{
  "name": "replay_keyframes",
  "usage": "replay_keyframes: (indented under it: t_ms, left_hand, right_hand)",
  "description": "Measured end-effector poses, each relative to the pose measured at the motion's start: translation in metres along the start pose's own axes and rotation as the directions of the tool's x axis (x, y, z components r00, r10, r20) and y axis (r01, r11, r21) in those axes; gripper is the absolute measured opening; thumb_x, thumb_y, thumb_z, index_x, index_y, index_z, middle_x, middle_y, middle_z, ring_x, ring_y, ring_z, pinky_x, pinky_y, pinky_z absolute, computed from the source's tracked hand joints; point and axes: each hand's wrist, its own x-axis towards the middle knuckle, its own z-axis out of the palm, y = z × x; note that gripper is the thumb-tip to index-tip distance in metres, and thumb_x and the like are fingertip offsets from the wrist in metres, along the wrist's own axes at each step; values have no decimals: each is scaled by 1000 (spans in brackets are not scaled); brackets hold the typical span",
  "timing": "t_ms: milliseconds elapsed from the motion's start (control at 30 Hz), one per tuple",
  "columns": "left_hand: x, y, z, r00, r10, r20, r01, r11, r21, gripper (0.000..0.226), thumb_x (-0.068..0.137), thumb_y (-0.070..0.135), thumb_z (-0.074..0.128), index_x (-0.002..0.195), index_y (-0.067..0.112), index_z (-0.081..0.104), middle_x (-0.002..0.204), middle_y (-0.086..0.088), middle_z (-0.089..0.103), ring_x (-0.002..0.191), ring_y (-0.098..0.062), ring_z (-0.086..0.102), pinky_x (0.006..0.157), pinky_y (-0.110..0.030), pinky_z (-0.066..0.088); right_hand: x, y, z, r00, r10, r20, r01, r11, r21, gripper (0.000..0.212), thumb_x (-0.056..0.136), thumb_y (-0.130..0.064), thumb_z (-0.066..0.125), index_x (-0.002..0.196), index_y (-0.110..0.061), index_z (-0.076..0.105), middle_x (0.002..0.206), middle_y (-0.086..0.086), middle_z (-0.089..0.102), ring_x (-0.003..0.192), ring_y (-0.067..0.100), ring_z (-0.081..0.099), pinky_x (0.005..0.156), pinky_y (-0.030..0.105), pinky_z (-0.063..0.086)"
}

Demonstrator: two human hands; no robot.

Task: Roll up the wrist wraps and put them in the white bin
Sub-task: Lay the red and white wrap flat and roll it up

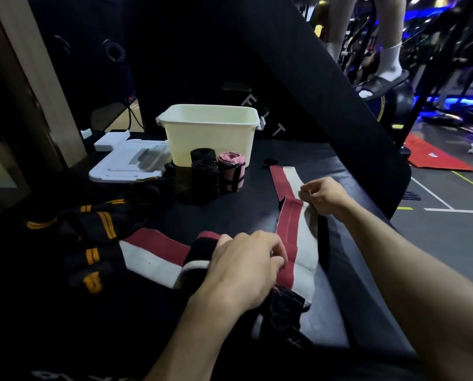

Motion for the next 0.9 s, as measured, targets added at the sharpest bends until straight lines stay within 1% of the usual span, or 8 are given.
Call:
replay_keyframes:
  t_ms: [167, 233, 300, 400, 500, 600, 733, 900]
  left_hand:
    - [0, 16, 15, 998, 61, -30, -60, 997, 50, 19, 103, 43, 53, 100, 32, 67, 99, 8, 73, 99, -18, 60, 105, -37, 33]
    - [-3, 19, 17, 998, 60, 10, -60, 998, 18, 16, 103, 41, 55, 103, 30, 66, 103, 8, 73, 104, -17, 61, 105, -36, 35]
    - [-6, 19, 18, 998, 43, 41, -42, 998, -37, 13, 102, 38, 57, 106, 30, 66, 104, 8, 72, 105, -17, 63, 103, -37, 43]
    - [-13, 23, 17, 997, 47, 66, -42, 996, -83, 13, 100, 37, 58, 107, 31, 67, 104, 9, 73, 102, -18, 66, 95, -41, 53]
    - [-22, 28, 17, 993, 83, 81, -79, 995, -52, 14, 100, 40, 59, 108, 34, 69, 104, 9, 73, 102, -18, 67, 92, -42, 54]
    - [-29, 23, 10, 992, 102, -73, -110, 987, -115, 11, 92, 43, 64, 100, 40, 69, 93, 14, 75, 92, -13, 70, 85, -38, 57]
    - [-37, -7, -23, 956, 24, -294, -60, 992, -114, 27, 86, 13, 67, 101, 36, 72, 100, 16, 73, 98, -11, 67, 90, -35, 55]
    - [-51, -49, -51, 986, -114, -118, 124, 989, 80, 56, 76, 13, 71, 122, 43, 59, 119, 13, 58, 115, -19, 58, 98, -43, 51]
  right_hand:
    - [-9, 3, -8, 996, 5, 86, -3, 1000, -24, 17, 96, -20, 66, 104, -10, 77, 83, 3, 66, 72, 18, 58, 62, 25, 50]
    - [-20, -1, -15, 981, 6, 193, -10, 1000, 19, 40, 96, -25, 68, 134, -14, 64, 119, 4, 67, 93, 21, 68, 79, 33, 59]
    - [-34, -7, -24, 982, -99, 161, 119, 986, -119, 49, 93, -28, 72, 139, -18, 60, 138, 6, 59, 116, 25, 63, 95, 34, 53]
    - [-68, -19, -30, 942, -237, 239, 299, 915, -271, 37, 93, -31, 72, 129, -24, 68, 131, 8, 58, 113, 27, 62, 97, 33, 49]
    - [-104, -26, -26, 855, -144, 499, 361, 855, -372, 43, 99, -40, 62, 140, -27, 60, 144, 2, 52, 125, 26, 57, 106, 37, 45]
    - [-123, -23, -25, 851, -84, 519, 347, 831, -434, 51, 105, -42, 50, 154, -32, 41, 157, 4, 41, 141, 25, 44, 116, 34, 33]
    - [-139, -26, -38, 844, -33, 535, 323, 828, -458, 49, 101, -50, 54, 148, -40, 47, 141, -2, 60, 123, 23, 59, 107, 34, 44]
    - [-151, -61, -38, 899, -232, 371, 407, 756, -513, 34, 98, -39, 60, 131, -33, 64, 125, 4, 70, 112, 29, 65, 97, 41, 53]
